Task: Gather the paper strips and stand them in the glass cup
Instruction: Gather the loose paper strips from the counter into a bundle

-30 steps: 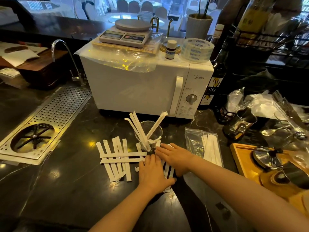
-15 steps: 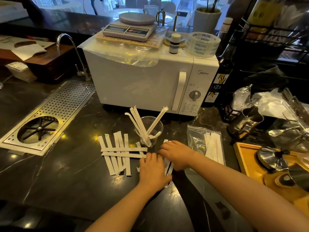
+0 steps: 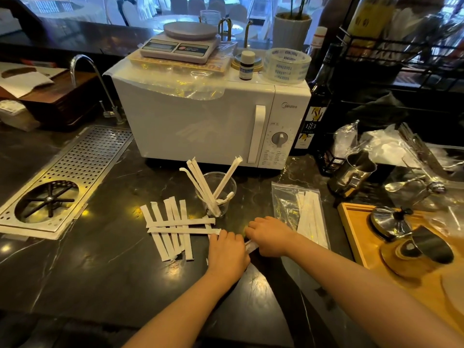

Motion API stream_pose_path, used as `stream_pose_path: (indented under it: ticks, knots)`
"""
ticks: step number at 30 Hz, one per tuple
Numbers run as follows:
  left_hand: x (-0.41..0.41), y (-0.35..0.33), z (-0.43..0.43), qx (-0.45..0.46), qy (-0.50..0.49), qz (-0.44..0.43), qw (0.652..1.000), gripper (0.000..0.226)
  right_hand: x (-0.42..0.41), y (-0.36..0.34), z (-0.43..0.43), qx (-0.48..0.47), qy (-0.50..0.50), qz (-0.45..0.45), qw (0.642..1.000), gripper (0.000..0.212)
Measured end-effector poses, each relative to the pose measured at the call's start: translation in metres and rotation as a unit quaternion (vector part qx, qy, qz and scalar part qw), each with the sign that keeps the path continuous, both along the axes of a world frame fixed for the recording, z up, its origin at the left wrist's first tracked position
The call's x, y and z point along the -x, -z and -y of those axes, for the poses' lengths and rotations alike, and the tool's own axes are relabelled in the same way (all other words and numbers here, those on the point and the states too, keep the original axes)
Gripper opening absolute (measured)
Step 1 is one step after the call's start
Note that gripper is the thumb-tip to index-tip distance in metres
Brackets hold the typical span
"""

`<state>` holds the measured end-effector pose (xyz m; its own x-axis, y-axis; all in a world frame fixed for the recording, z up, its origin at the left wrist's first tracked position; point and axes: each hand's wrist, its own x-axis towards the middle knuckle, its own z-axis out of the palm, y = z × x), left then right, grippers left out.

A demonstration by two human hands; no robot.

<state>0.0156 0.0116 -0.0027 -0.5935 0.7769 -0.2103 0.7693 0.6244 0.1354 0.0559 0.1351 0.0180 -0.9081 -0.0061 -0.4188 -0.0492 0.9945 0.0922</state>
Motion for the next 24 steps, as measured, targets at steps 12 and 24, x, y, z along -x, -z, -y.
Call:
stream_pose_path:
  ticks: [12,24]
  knots:
    - [-0.006,0.008,0.01,-0.001,0.038,0.001,0.999,0.027,-0.014,-0.001,0.016,0.022,0.046,0.014,0.999,0.031]
    - [-0.008,0.007,0.027,0.005,-0.003,0.008,1.0,0.04,-0.019,0.007,0.023,0.019,0.02,-0.018,0.999,0.031]
